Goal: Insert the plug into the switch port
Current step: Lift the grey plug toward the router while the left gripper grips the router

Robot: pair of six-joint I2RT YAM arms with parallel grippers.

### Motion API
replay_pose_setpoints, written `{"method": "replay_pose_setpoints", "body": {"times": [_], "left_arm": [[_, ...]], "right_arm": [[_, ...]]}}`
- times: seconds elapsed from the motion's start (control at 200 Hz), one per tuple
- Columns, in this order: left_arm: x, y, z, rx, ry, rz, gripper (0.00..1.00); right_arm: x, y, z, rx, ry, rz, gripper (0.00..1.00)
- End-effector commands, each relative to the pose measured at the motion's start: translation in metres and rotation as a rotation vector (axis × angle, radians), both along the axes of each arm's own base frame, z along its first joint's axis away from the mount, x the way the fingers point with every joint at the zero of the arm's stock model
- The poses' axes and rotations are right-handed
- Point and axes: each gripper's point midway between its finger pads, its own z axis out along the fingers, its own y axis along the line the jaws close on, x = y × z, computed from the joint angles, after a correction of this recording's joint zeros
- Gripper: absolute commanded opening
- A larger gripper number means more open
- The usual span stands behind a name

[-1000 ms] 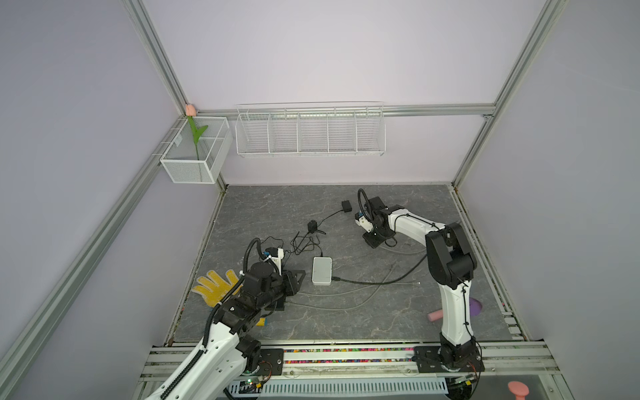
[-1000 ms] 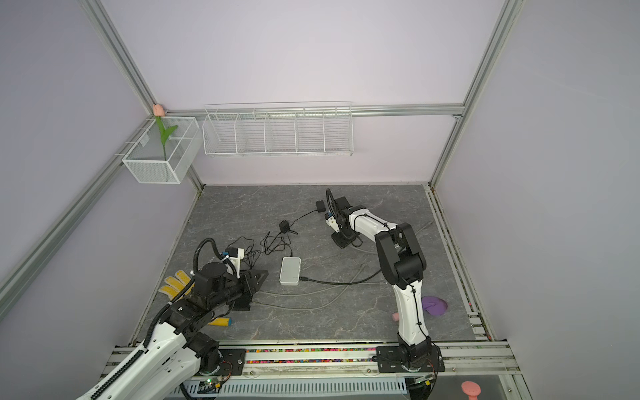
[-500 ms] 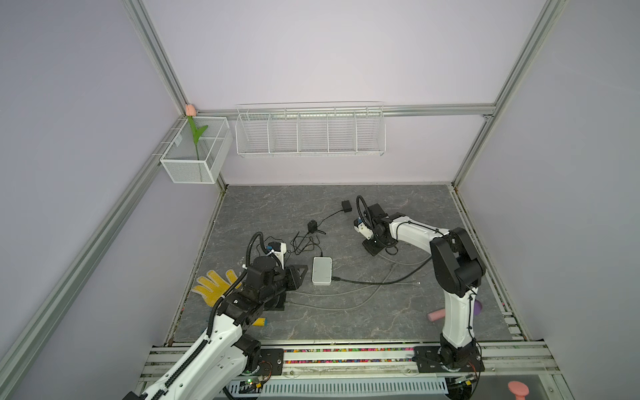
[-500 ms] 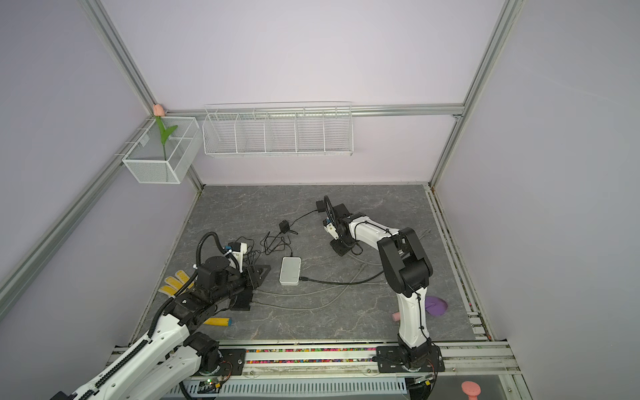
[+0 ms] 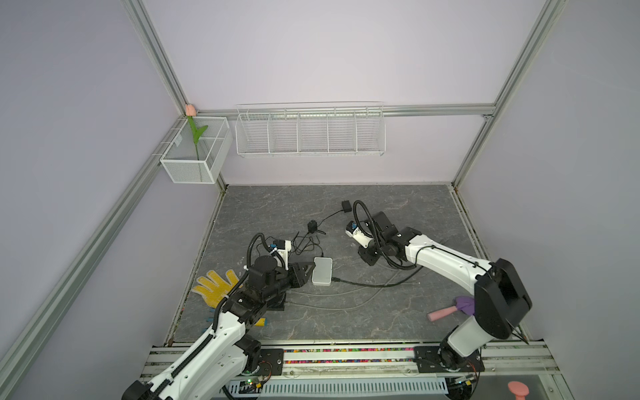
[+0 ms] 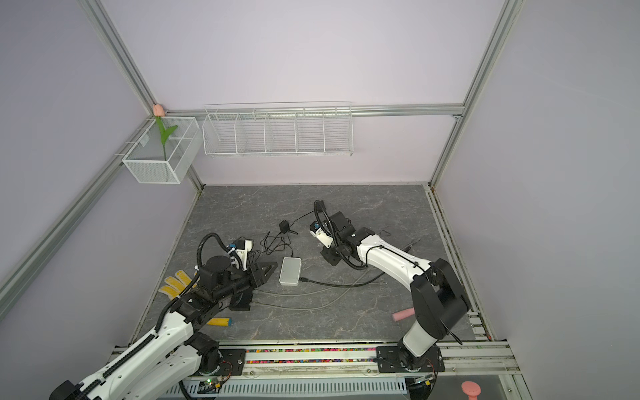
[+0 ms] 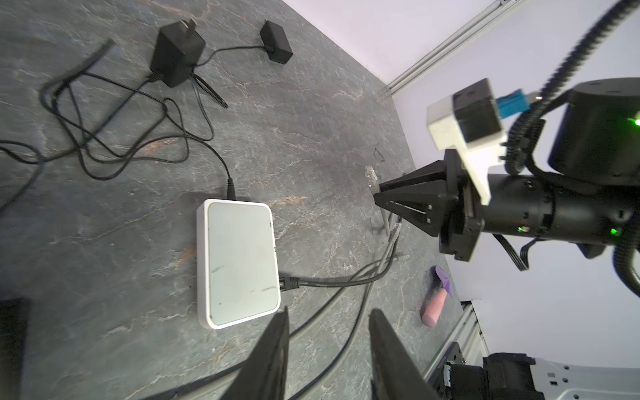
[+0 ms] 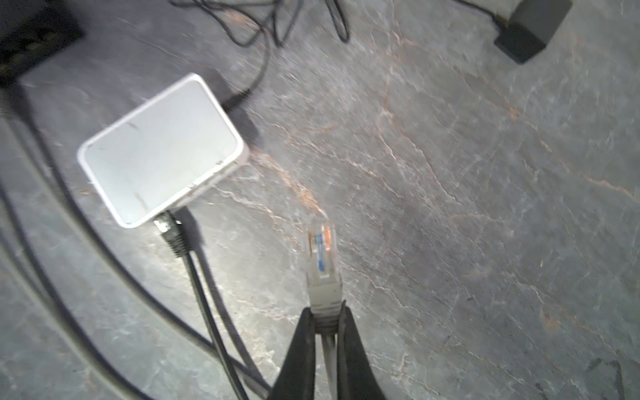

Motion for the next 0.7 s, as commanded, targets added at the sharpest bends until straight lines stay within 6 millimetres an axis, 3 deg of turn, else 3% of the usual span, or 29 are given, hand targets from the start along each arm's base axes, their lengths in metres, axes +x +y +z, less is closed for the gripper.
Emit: {"method": "replay_pose_setpoints", "body": {"times": [0.0, 0.26, 0.695], "left_arm": [[0.001, -0.019, 0.02, -0.074, -0.046, -0.041, 0.39], [0.005, -0.048, 0.02, -0.151, -0.017, -0.104, 0.39], [0.009, -0.065, 0.016, -0.162, -0.004, -0.119, 0.39]], "right_arm": [[-0.017, 0.015, 0.012, 0.061, -0.042, 0.085, 0.06], [-0.047, 0.029, 0.027, 0.079, -0.1, 0.175, 0.07], [-0.07, 0.047, 0.023, 0.06, -0.143, 0.252, 0.07]]}}
